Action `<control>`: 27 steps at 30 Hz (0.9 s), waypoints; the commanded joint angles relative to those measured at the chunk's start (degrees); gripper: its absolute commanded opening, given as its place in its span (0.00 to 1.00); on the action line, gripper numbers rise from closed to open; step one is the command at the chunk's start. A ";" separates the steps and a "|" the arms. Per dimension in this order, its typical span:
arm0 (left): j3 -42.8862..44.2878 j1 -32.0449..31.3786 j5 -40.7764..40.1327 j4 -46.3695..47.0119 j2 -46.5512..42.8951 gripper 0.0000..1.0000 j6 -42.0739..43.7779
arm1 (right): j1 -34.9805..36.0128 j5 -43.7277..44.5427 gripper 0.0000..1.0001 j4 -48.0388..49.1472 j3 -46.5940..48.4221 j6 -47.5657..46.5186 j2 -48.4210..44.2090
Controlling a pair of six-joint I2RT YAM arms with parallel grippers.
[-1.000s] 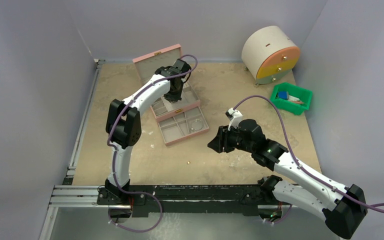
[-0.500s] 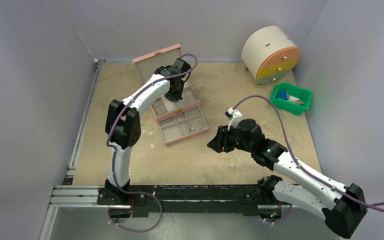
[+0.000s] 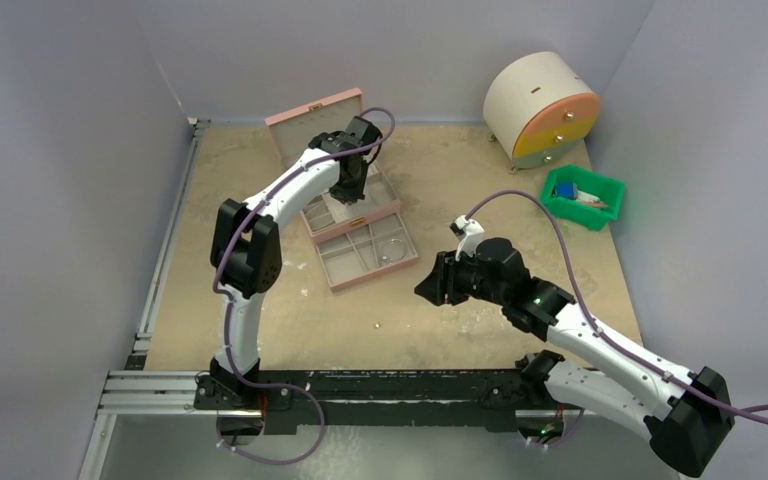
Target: Organize the mixed jewelry
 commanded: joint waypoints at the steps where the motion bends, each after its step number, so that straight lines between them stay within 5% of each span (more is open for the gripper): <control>1: -0.18 0.19 -0.83 1.27 -1.60 0.00 0.22 | -0.01 -0.04 0.47 1.36 2.04 -0.12 -0.47; 27: -0.71 0.14 0.49 1.97 -0.77 0.00 0.13 | 0.01 -0.15 0.47 0.15 1.55 -0.48 -1.77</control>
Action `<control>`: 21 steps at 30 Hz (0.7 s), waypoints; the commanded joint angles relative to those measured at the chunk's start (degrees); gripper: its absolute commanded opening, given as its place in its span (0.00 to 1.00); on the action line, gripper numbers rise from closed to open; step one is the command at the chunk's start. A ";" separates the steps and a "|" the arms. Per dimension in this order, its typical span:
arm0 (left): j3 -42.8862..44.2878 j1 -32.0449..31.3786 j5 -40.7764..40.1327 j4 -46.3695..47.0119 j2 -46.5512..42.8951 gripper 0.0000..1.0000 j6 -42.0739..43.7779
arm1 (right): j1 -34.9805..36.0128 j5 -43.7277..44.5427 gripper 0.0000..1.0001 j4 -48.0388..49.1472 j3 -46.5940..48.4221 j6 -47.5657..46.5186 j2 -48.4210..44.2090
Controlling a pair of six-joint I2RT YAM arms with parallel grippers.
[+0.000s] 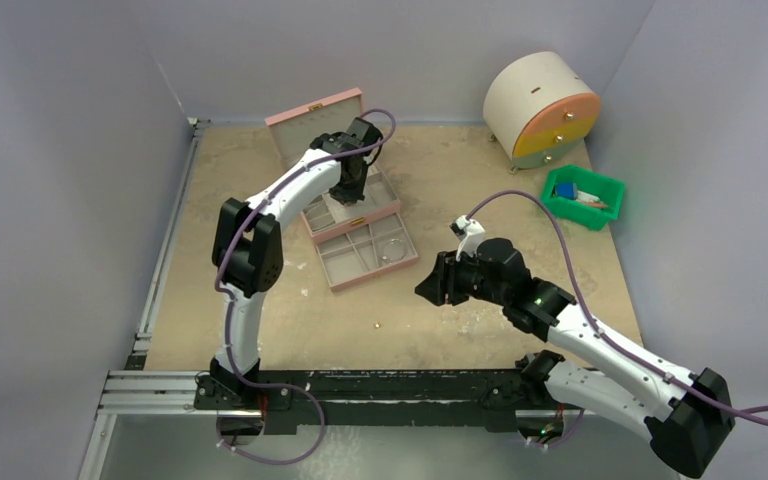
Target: Organize the mixed jewelry
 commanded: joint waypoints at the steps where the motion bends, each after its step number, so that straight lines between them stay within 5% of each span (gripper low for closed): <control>1: -0.87 0.20 1.08 2.08 -2.03 0.00 0.13 | 0.04 -0.15 0.48 0.20 1.59 -0.44 -1.50; 21: -2.34 0.19 0.64 3.64 -4.49 0.00 0.44 | 0.04 0.00 0.48 1.34 1.64 0.05 -0.76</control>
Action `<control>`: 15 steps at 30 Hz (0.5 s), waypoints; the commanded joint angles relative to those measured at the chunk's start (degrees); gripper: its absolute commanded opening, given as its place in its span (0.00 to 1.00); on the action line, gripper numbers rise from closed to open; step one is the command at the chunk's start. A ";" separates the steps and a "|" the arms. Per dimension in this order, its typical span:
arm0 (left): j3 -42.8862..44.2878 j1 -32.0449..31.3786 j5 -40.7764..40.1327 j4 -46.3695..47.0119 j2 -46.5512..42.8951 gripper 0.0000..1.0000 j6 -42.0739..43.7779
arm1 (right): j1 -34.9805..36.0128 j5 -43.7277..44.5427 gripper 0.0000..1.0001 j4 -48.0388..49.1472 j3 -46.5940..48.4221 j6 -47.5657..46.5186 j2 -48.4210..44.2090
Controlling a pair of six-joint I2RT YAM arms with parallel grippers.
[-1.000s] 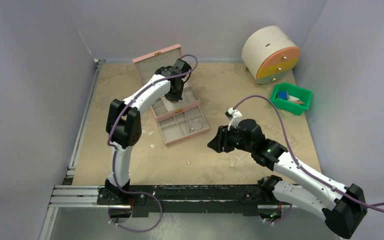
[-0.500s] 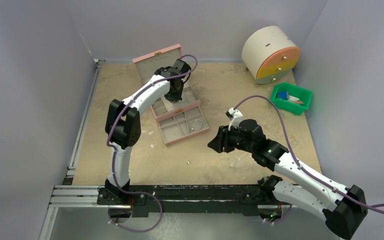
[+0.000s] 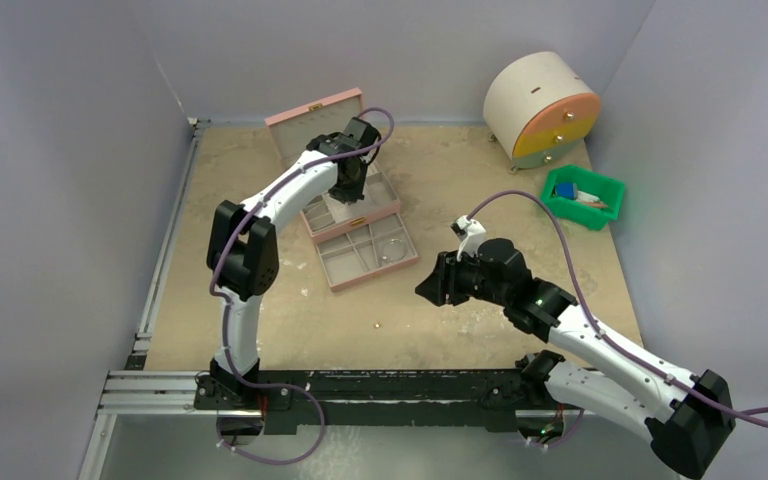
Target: Organize the mixed jewelry
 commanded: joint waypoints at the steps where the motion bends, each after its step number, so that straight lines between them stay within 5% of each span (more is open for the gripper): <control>1: 0.03 0.15 0.00 1.30 -1.89 0.00 0.39 | 0.04 0.04 0.48 1.57 1.59 0.05 -0.25; 15: -0.07 0.21 0.00 1.23 1.69 0.00 0.68 | -0.01 0.13 0.48 1.16 0.92 -0.07 -1.19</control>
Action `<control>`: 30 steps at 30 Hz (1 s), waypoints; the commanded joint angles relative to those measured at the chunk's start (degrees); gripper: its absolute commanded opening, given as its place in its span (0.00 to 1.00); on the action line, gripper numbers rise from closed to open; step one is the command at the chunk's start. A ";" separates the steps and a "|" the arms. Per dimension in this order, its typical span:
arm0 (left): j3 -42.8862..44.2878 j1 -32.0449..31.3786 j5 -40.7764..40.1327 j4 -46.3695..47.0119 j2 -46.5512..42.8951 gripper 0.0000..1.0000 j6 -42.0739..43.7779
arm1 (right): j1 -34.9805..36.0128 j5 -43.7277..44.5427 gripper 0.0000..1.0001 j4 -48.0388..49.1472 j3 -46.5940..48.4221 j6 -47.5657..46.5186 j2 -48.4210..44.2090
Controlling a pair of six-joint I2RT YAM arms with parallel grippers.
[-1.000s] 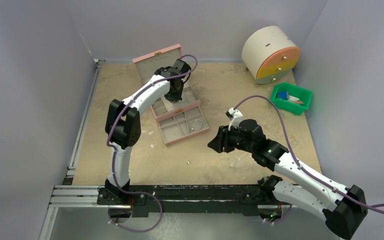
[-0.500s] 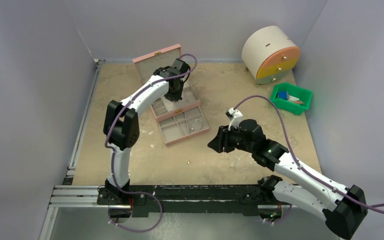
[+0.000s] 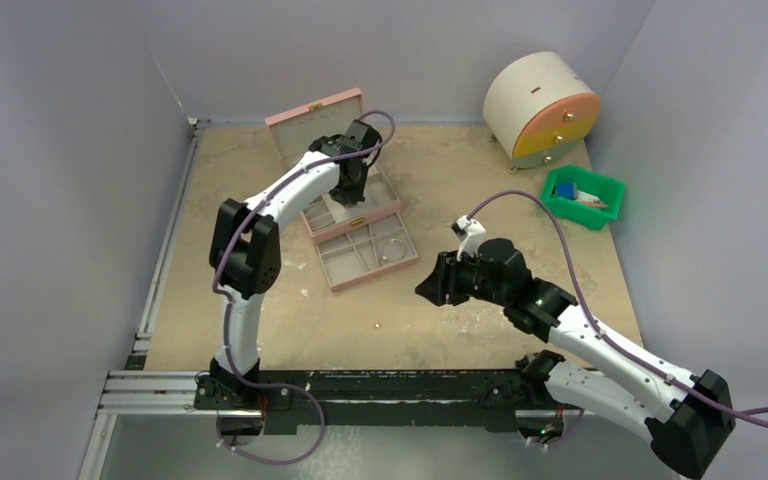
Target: Organize the mixed jewelry
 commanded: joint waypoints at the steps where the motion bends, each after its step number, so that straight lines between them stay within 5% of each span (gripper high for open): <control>1: 0.05 0.18 -0.18 1.27 1.11 0.00 0.71 | -0.01 0.13 0.48 1.03 0.88 -0.10 -1.34; 15: -0.61 0.14 -2.08 1.47 3.22 0.00 0.65 | -0.01 0.55 0.49 -0.05 0.36 0.16 -3.45; 22: -1.66 0.14 -3.42 2.60 1.66 0.27 0.30 | -0.01 1.01 0.52 -0.78 0.63 0.39 -4.02; 30: -3.36 0.05 -3.04 4.67 -1.84 0.34 0.42 | -0.01 0.30 0.54 -1.38 1.05 0.59 -3.97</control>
